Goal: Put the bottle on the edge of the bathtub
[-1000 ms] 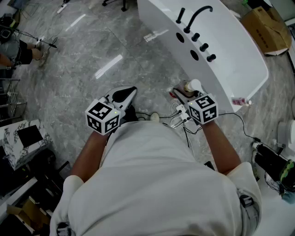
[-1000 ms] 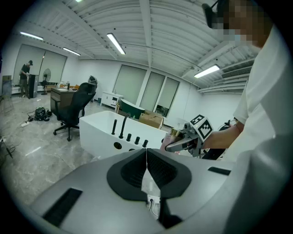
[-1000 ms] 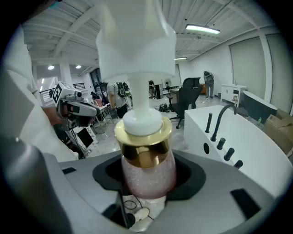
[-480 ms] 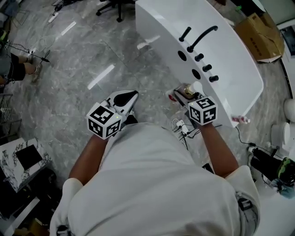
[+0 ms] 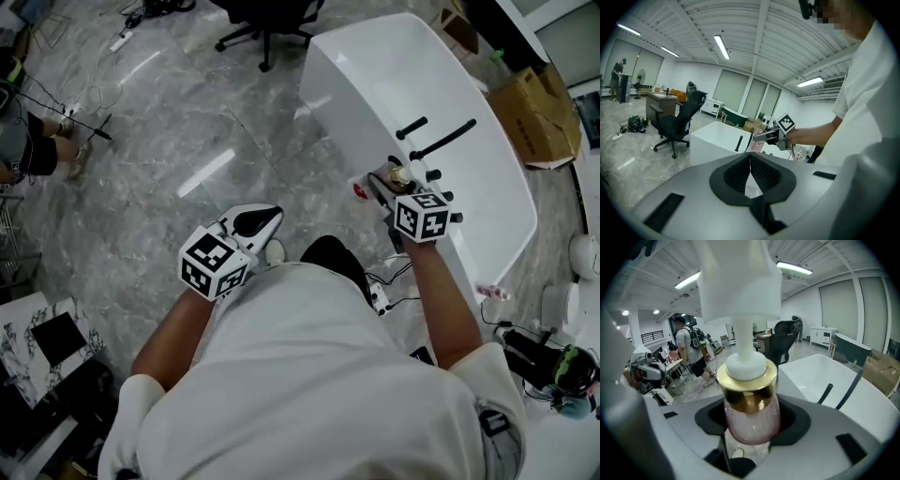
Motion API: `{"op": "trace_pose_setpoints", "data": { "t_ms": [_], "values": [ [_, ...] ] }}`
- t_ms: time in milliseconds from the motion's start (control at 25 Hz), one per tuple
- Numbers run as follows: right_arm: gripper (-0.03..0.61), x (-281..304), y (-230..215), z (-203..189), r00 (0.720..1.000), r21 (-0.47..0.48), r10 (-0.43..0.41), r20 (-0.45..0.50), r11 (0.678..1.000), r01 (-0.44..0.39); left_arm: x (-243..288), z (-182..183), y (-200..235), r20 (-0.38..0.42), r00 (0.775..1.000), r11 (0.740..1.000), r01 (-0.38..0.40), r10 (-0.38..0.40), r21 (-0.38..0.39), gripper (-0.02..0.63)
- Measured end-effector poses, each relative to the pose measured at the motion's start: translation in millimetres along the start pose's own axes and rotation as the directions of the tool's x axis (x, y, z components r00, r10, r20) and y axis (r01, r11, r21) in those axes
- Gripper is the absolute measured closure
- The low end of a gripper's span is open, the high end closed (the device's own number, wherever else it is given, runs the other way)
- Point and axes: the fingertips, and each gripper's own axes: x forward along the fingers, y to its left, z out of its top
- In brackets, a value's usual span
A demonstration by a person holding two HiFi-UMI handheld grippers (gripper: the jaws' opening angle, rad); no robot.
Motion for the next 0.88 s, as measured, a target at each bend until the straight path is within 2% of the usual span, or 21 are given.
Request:
{"op": "trace_pose_setpoints", "data": {
  "t_ms": [160,400,600,880],
  "values": [
    [0.353,52,-22,47,1.0,0.012,-0.022,0.006,1.0,0.022,-5,18,44,0.03,0.999,0.999,-0.035,0.036,-0.039,0.595],
    [0.352,137,-69,111,0.999,-0.001,-0.033,0.007,0.999,0.033,0,43,115,0.048,0.989,0.987,-0.134,0.139,-0.091,0.595],
    [0.352,217,-113,152,0.999,0.008,-0.044,-0.003,0.999,0.044,19,70,173,0.03,0.978,0.972,-0.201,0.206,-0.121,0.595],
    [0.351,330,-183,209,0.997,0.011,-0.07,-0.025,0.997,0.07,70,116,242,-0.008,0.97,0.958,-0.24,0.242,-0.157,0.595]
  ]
}}
